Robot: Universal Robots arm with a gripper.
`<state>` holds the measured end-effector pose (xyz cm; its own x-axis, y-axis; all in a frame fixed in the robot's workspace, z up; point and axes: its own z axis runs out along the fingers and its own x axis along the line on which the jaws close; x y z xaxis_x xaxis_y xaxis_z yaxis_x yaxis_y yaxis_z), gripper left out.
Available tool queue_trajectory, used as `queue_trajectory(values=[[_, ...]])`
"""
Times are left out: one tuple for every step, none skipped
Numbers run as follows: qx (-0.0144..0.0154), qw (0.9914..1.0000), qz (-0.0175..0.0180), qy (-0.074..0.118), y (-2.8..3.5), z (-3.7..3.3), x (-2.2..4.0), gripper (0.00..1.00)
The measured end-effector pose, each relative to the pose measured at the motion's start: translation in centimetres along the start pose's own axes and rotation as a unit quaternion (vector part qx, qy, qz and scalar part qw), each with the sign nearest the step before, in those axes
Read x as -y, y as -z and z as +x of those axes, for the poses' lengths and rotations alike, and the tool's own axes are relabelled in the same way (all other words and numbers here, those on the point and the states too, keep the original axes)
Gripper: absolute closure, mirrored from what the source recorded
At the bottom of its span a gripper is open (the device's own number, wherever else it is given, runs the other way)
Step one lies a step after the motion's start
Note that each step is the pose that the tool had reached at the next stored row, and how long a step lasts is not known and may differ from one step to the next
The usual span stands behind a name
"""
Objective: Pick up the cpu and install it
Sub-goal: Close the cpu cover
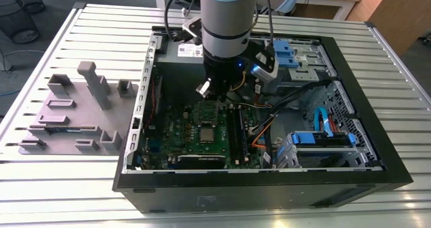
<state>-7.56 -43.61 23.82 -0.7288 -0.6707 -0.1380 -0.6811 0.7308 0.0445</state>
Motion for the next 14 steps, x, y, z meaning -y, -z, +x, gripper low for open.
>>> queue_trajectory(values=[[-0.0005, 1.0, 0.0004, 0.001, 0.03, 0.0, 0.0, 0.89], [-0.0012, 1.0, 0.001, 0.002, 0.06, -0.01, 0.0, 0.89], [-0.0019, 0.99999, 0.0016, 0.002, 0.09, -0.01, 0.0, 0.89], [-0.0027, 0.99999, 0.0023, 0.003, 0.12, -0.02, 0.0, 0.89], [-0.0034, 0.99998, 0.003, 0.004, 0.16, -0.03, -0.01, 0.89], [-0.0041, 0.99997, 0.0036, 0.005, 0.19, -0.03, -0.01, 0.89], [-0.0048, 0.99997, 0.0042, 0.005, 0.22, -0.03, -0.01, 0.89], [-0.0054, 0.99996, 0.0048, 0.006, 0.26, -0.04, -0.01, 0.89], [-0.006, 0.99995, 0.0053, 0.007, 0.29, -0.04, -0.01, 0.89], [-0.0066, 0.99994, 0.0058, 0.007, 0.33, -0.05, -0.02, 0.89], [-0.0071, 0.99992, 0.0063, 0.008, 0.35, -0.05, -0.02, 0.89], [-0.0077, 0.99991, 0.0068, 0.008, 0.38, -0.06, -0.02, 0.89], [-0.0082, 0.9999, 0.0072, 0.009, 0.41, -0.06, -0.02, 0.89], [-0.0086, 0.99989, 0.0076, 0.01, 0.43, -0.06, -0.02, 0.89]])
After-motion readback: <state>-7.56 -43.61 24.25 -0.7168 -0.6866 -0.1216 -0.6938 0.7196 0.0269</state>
